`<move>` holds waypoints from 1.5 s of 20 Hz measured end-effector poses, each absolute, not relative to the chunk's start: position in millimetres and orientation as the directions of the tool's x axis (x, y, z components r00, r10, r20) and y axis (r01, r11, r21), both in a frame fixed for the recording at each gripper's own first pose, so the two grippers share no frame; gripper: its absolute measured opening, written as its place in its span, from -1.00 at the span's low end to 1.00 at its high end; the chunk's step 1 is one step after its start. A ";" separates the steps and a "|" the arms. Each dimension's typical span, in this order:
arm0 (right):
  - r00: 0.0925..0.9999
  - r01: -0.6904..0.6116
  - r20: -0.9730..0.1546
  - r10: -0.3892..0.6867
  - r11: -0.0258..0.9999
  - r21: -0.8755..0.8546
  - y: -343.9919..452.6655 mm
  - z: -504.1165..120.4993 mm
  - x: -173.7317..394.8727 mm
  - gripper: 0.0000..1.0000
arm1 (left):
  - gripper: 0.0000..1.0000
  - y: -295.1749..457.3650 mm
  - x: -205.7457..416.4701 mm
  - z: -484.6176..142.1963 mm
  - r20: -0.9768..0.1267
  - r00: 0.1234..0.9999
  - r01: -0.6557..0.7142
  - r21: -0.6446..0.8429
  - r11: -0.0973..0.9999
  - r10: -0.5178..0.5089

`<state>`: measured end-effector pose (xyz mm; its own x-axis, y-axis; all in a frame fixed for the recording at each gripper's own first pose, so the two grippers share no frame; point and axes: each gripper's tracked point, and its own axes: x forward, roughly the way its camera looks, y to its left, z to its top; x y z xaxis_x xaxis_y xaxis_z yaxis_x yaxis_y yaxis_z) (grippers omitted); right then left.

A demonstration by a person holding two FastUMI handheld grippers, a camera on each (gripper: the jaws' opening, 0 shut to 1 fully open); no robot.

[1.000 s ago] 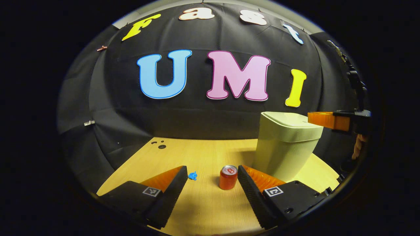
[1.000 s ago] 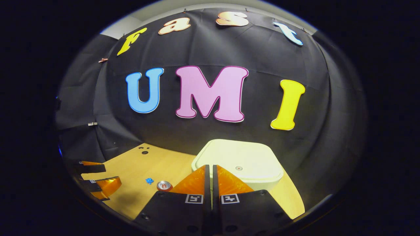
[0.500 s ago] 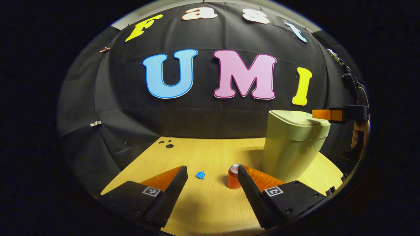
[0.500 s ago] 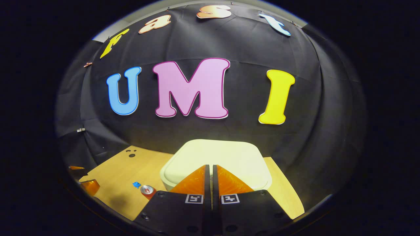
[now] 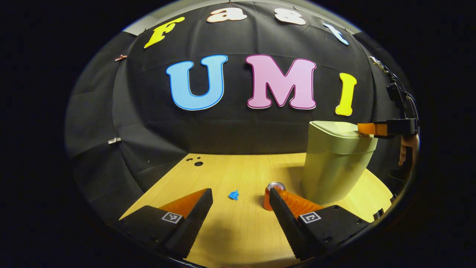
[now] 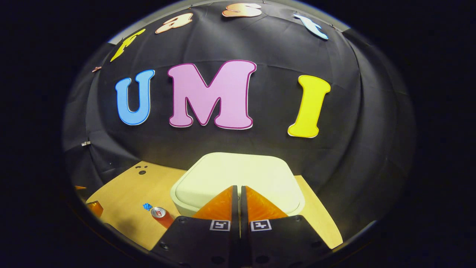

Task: Press the lid of the desktop garbage bin to open it, pick up the crumpled paper on the desktop and throw it into the bin, then pick up the pop can on the desktop and drop it into the bin, and finally close the garbage bin lid.

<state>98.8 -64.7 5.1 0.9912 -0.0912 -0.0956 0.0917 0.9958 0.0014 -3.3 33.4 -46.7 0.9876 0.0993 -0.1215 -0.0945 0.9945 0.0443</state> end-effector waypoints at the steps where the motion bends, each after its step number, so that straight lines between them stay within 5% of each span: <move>1: 0.991 0.097 -0.091 -0.096 0.995 0.006 -63.5 3.9 98.6 -0.89 | 0.96 31.4 -3.4 -49.7 -0.127 0.988 -0.086 0.048 0.995 0.092; 20: 0.973 0.229 0.032 -0.228 0.973 -0.016 -49.7 53.1 60.7 -0.90 | 0.96 103.3 -48.1 -44.9 -0.060 0.994 -0.089 0.046 0.995 0.092; 30: 0.979 0.204 -0.016 -0.205 0.977 -0.056 -13.6 29.9 19.6 -0.90 | 0.96 112.9 -40.2 -61.6 -0.076 0.997 -0.030 0.034 0.999 0.033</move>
<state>19.6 -13.6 29.9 0.9786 -0.2053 -0.0157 0.2041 0.9773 -0.0565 -40.2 112.9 -61.6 0.9966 0.0328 -0.0757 -0.0302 0.9989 0.0344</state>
